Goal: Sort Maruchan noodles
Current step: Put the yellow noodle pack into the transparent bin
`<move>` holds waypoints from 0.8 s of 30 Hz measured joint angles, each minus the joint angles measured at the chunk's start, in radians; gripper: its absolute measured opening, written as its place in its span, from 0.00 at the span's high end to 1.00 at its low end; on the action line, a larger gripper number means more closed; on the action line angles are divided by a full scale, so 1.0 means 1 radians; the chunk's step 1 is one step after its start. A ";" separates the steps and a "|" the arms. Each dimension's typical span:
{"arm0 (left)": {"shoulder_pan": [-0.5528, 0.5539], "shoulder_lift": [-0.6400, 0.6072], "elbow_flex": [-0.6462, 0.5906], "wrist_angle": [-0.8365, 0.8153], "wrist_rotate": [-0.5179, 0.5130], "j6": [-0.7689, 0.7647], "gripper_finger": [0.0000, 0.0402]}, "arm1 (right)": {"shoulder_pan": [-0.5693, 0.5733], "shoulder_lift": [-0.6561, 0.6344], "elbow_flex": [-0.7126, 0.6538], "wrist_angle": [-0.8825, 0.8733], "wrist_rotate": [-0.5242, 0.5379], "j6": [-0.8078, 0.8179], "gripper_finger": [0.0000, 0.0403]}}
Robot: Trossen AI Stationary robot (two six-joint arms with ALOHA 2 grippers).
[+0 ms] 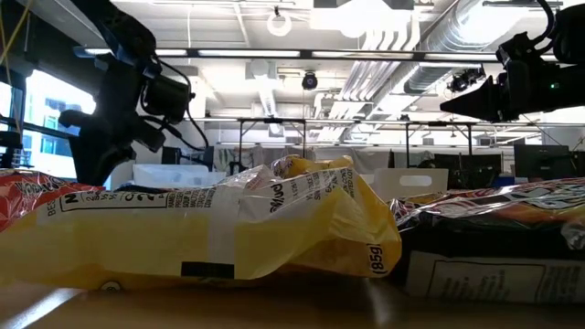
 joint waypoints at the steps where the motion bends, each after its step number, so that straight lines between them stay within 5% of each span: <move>1: 0.000 0.008 0.000 0.001 0.000 0.000 0.58 | 0.000 0.000 0.000 0.000 0.000 0.000 1.00; 10: 0.025 0.059 0.005 0.007 0.010 0.007 0.61 | 0.000 0.000 0.000 0.000 0.000 0.000 1.00; 19: 0.025 0.025 0.000 -0.003 0.046 0.037 0.95 | 0.000 0.000 0.000 0.000 0.000 0.000 1.00; 24: 0.021 0.003 0.000 -0.027 0.043 0.057 0.99 | 0.000 0.000 0.000 0.000 0.000 0.000 1.00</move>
